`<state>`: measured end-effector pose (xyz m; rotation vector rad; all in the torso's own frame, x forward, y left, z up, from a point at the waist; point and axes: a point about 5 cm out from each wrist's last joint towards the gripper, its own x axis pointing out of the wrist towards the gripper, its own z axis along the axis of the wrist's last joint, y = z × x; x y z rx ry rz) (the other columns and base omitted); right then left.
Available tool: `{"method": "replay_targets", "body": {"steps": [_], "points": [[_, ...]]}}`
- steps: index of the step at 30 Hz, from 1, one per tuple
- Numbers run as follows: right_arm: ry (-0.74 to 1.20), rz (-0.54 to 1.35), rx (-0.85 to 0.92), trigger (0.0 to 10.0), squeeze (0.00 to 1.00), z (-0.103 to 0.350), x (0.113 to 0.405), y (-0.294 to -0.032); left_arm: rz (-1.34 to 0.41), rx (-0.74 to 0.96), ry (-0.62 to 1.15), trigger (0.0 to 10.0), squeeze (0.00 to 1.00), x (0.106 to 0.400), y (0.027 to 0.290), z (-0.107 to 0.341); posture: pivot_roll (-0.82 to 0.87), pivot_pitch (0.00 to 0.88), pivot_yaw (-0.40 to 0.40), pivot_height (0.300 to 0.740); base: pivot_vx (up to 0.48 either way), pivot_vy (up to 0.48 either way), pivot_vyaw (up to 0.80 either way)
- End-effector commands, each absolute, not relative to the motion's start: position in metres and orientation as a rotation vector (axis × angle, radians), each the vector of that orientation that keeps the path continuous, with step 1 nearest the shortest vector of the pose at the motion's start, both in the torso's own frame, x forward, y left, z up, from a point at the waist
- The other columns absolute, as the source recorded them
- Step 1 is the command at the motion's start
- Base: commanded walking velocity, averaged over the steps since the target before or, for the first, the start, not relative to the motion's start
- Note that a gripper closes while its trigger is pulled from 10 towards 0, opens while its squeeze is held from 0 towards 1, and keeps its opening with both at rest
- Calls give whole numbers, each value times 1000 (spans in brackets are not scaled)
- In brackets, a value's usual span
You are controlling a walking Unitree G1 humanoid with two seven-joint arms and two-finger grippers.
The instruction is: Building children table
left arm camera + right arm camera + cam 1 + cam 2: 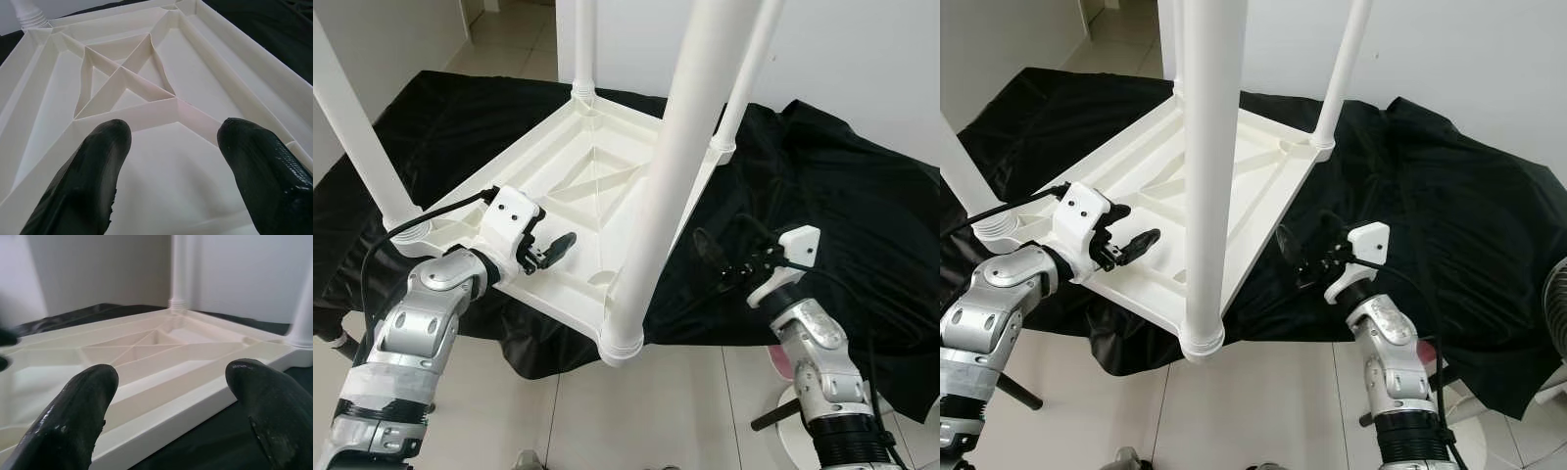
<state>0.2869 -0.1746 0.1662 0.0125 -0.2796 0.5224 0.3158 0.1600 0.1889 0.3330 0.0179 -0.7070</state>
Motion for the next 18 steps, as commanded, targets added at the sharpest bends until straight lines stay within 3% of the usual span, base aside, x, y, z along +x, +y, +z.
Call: {"method": "replay_targets", "body": {"steps": [1,6,18], "points": [[-256,566,5,10000,0,166,282,-177,-726,349,8,10000,0,313,161,190,18,46,-62,740,0,0,0],[-151,838,-17,10000,0,170,256,-184,-759,400,15,10000,0,308,171,190,16,48,-62,740,0,0,0],[13,1160,-33,10000,0,165,219,-180,-719,425,34,10000,0,308,187,190,15,49,-51,740,0,0,0]]}}
